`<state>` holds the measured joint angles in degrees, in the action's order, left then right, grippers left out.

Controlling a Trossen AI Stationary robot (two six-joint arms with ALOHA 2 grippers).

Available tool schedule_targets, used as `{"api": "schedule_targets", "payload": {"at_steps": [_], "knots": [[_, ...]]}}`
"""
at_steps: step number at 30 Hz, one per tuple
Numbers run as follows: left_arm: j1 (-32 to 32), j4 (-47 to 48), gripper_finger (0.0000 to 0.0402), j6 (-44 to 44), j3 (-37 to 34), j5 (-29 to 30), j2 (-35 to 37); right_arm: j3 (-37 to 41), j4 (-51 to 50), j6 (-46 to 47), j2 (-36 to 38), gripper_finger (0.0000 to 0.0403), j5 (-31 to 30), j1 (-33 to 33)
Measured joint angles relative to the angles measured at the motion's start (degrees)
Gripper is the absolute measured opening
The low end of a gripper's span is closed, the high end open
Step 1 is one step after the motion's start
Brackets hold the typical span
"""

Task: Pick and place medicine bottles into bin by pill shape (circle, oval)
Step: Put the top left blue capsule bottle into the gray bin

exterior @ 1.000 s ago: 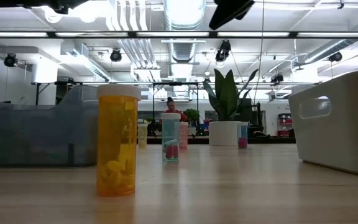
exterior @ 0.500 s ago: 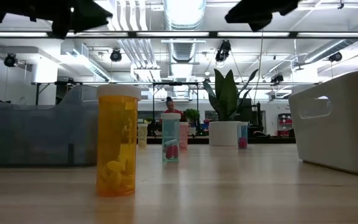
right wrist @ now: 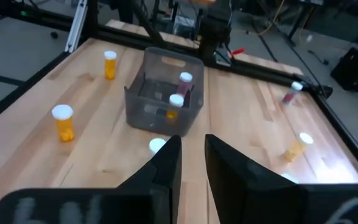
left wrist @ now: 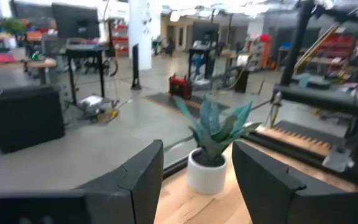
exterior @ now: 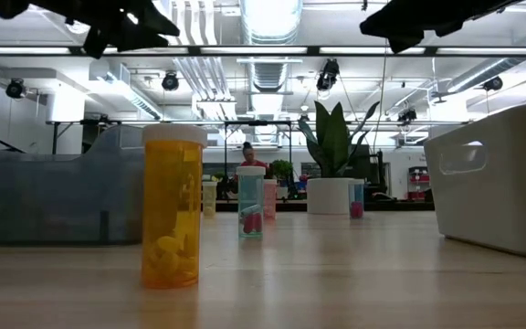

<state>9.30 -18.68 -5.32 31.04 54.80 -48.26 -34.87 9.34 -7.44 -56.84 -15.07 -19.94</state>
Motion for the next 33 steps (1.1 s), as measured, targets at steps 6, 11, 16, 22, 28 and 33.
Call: {"api": "schedule_targets", "payload": {"at_steps": [6,11,16,22,28,33], "knots": [[-6.03,20.01,0.0175,-9.85,9.52,-6.76,-4.83,2.68,2.29,-0.91,3.35,0.0063,0.02,0.26],[-12.87,40.17,0.0175,-17.88,19.33,-15.24,-10.42,3.98,2.12,-0.69,5.53,0.0063,0.00,0.26],[-21.32,57.97,0.0175,-22.06,28.58,-26.36,-16.89,4.18,2.10,-0.70,6.14,0.0063,0.01,0.26],[-30.93,73.81,0.0175,-20.30,34.77,-36.88,-24.33,4.18,2.02,-0.67,6.12,0.0063,0.02,0.26],[-41.69,82.31,0.0175,-17.85,35.22,-40.85,-28.74,4.18,1.64,-0.61,6.10,0.0063,0.02,0.22],[-49.09,82.70,0.0175,-14.79,35.20,-41.02,-31.26,4.18,1.62,-0.60,6.10,0.0063,0.02,0.22]]}}
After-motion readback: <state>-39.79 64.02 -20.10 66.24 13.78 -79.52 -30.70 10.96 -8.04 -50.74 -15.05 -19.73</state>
